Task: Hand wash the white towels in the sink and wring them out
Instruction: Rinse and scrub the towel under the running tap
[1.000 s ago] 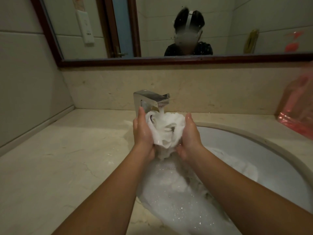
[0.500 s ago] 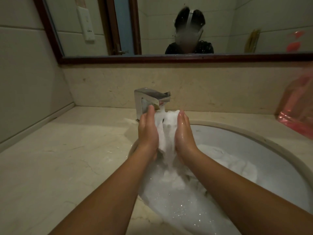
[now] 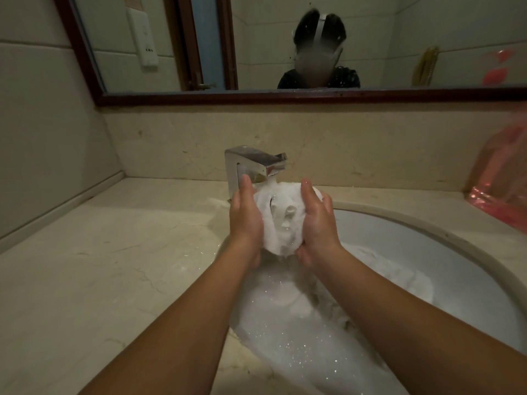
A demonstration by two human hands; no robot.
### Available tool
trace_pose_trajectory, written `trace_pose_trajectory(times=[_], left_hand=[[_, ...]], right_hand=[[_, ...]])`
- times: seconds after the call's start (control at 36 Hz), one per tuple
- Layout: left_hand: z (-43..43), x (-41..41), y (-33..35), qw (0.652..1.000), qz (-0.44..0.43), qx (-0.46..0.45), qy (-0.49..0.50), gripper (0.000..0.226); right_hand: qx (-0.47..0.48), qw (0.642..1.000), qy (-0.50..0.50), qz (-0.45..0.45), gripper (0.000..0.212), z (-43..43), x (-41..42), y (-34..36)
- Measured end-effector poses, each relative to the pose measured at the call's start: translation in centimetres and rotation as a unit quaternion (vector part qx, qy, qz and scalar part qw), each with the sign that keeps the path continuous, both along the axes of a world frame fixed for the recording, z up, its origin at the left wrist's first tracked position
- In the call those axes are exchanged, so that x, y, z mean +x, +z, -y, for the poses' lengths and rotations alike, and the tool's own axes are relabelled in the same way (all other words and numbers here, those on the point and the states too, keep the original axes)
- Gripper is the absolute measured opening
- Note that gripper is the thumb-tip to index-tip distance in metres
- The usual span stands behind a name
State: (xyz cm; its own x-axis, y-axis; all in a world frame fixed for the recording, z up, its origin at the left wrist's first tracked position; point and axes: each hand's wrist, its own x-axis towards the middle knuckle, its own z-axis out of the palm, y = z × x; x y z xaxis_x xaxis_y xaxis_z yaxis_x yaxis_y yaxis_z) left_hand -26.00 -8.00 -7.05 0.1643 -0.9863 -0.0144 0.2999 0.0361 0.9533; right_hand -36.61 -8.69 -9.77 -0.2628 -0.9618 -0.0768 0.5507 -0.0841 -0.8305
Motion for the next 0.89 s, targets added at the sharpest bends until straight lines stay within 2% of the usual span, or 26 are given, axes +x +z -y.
trace_pose_trajectory(times=[0.03, 0.08, 0.17, 0.25, 0.33, 0.42, 0.5, 0.64, 0.78, 0.83, 0.89], left_hand=[[0.4, 0.0, -0.6, 1.000, 0.010, 0.005, -0.007, 0.104], [1.1, 0.0, -1.5, 0.999, 0.035, 0.008, -0.018, 0.103], [1.9, 0.0, -1.8, 0.998, 0.055, 0.032, -0.012, 0.105], [2.4, 0.5, -1.9, 0.995, 0.069, 0.063, -0.047, 0.112], [0.1, 0.5, 0.5, 0.988, 0.032, 0.112, -0.104, 0.094], [0.3, 0.7, 0.1, 0.976, -0.008, 0.149, -0.156, 0.099], [0.4, 0.8, -0.1, 0.971, -0.036, 0.169, -0.164, 0.105], [1.7, 0.4, -1.4, 0.988, 0.007, 0.127, -0.089, 0.110], [1.6, 0.6, -1.0, 0.998, 0.050, 0.029, 0.006, 0.075], [1.3, 0.7, -0.8, 0.999, 0.017, 0.020, 0.023, 0.075], [1.4, 0.8, -0.8, 0.999, -0.006, 0.015, 0.036, 0.066]], right_hand=[[-0.001, 1.000, -0.003, -0.001, 0.029, 0.0, -0.2, 0.1], [0.000, 1.000, -0.026, -0.002, 0.023, -0.2, -0.5, 0.1], [-0.005, 0.998, -0.054, -0.010, 0.022, 0.0, -1.0, 0.3], [-0.021, 0.999, -0.047, -0.016, 0.018, -0.1, -1.8, 0.6], [-0.039, 0.999, -0.028, 0.001, 0.030, -0.3, -2.4, 0.6], [-0.042, 0.998, -0.005, 0.046, 0.034, -0.4, -2.3, 0.4], [-0.039, 0.998, 0.008, 0.046, 0.041, -0.2, -1.8, 0.0], [-0.018, 0.999, 0.027, -0.011, 0.079, 0.3, -0.6, -0.4], [0.020, 0.996, 0.041, -0.072, 0.096, 0.5, -1.2, -0.8], [0.039, 0.995, 0.042, -0.077, 0.108, 0.8, -1.9, -1.5], [0.062, 0.995, 0.043, -0.068, 0.105, 0.5, -2.3, -1.3]])
